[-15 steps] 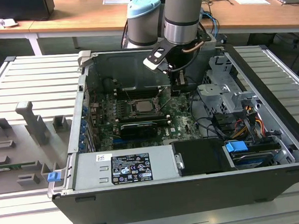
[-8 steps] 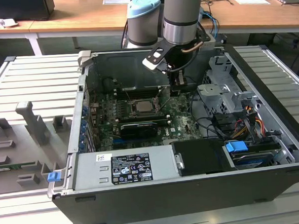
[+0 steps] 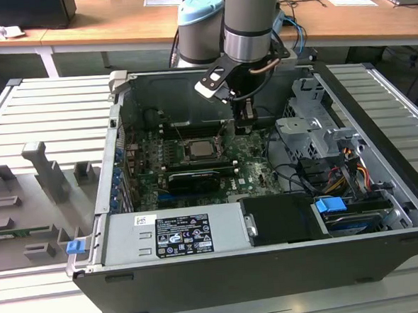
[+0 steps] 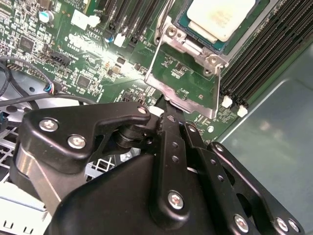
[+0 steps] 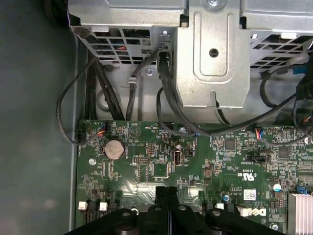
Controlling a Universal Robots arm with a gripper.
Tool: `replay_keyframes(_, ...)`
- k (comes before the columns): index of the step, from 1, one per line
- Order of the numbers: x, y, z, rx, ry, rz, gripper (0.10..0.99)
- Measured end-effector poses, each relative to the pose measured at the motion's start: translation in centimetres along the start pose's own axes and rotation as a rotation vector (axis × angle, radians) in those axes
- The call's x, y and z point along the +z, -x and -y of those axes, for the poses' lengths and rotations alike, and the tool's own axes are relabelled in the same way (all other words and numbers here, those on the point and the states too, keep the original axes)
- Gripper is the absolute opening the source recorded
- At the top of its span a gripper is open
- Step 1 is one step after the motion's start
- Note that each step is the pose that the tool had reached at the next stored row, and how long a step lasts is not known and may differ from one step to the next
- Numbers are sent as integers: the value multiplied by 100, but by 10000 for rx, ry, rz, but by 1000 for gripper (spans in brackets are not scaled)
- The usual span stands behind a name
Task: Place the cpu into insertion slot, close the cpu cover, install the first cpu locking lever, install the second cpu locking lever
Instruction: 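Close the cpu cover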
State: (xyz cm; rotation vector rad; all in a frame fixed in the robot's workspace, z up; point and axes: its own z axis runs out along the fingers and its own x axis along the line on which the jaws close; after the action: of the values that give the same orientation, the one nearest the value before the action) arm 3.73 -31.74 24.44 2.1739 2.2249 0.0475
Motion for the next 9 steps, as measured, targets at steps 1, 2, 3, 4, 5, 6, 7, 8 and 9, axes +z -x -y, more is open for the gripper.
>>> replay_keyframes(1,0,0,11,0,0,-1,106)
replay_keyframes(2,0,0,17,0,1,-1,106)
replay_keyframes(3,-1,-1,32,-1,0,-1,106)
replay_keyframes(4,-2,-1,45,-1,0,-1,106)
replay_keyframes(5,-2,-1,55,0,0,-1,106)
replay_keyframes(6,-2,-1,64,1,1,-1,106)
replay_keyframes(7,-3,-2,75,0,1,-2,106)
replay_keyframes(8,-3,-2,100,0,0,-1,106)
replay_keyframes(9,-4,-3,125,0,1,-2,106)
